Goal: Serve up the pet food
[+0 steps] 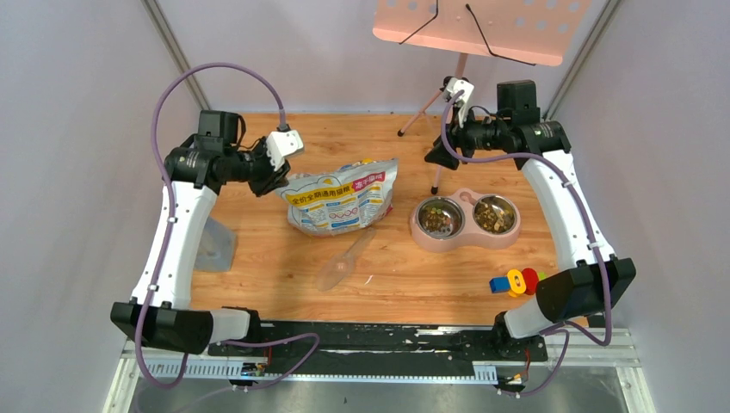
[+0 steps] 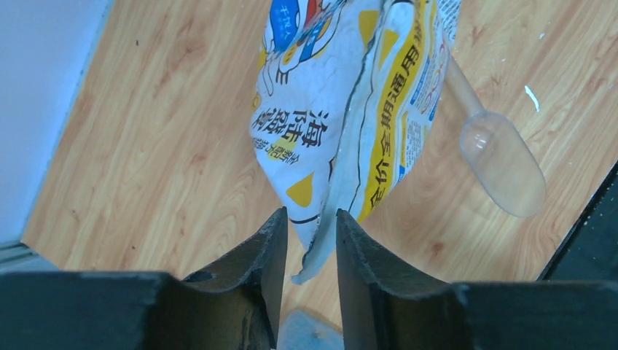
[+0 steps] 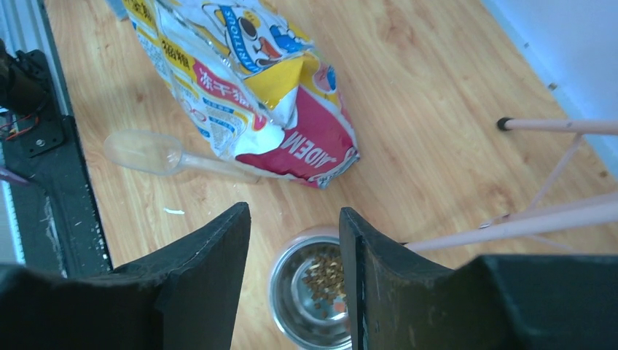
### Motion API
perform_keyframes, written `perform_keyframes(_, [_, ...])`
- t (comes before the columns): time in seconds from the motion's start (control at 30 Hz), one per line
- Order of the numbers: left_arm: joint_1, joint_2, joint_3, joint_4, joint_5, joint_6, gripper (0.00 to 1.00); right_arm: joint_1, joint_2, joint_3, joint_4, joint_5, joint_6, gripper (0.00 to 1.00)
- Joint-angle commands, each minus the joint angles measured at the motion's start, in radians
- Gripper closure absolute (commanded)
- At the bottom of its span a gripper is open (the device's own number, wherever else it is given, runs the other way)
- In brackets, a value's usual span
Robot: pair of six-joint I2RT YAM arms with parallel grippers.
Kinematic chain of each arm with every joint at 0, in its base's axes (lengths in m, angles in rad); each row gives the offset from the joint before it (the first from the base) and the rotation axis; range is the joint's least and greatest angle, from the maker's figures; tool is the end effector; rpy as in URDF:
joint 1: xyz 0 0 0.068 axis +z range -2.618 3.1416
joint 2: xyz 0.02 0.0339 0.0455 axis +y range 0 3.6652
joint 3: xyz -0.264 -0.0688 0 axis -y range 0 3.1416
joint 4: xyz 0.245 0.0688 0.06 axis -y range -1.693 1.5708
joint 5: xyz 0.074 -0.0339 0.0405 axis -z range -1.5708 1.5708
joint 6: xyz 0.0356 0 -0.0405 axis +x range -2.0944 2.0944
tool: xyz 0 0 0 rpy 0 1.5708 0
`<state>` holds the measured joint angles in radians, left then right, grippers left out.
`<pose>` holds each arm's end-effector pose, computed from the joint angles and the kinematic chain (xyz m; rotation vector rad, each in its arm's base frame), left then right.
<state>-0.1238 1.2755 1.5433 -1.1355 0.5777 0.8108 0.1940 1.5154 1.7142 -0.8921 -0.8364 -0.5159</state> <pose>0.2265 -0.0478 0.4096 1.2466 1.9200 -0.3556 0.2981 0.0855 0.4218 -1.1148 1.7760 0.7461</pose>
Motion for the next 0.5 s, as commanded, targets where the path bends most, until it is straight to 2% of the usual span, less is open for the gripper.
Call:
perform_keyframes(0.0, [0.003,0.050,0.039,0.001,-0.016,0.047,0.68,0.006,-0.048,-0.036,0.021,-0.007,0.032,0.51])
perform_keyframes(0.1, [0.003,0.074,0.058,-0.037,0.008,0.065,0.79,0.006,-0.045,-0.035,0.024,-0.002,0.034,0.51])
perform_keyframes(0.23, [0.002,0.090,0.075,-0.088,0.043,0.101,1.00,0.006,-0.027,-0.023,0.032,-0.054,0.024,0.51])
perform_keyframes(0.4, [0.003,0.091,0.091,-0.118,0.069,0.091,1.00,0.007,0.031,0.035,0.033,-0.114,0.023,0.51])
perform_keyframes(0.47, [0.003,0.079,0.103,-0.085,0.053,0.013,0.84,0.008,0.044,0.056,0.033,-0.091,0.051,0.51])
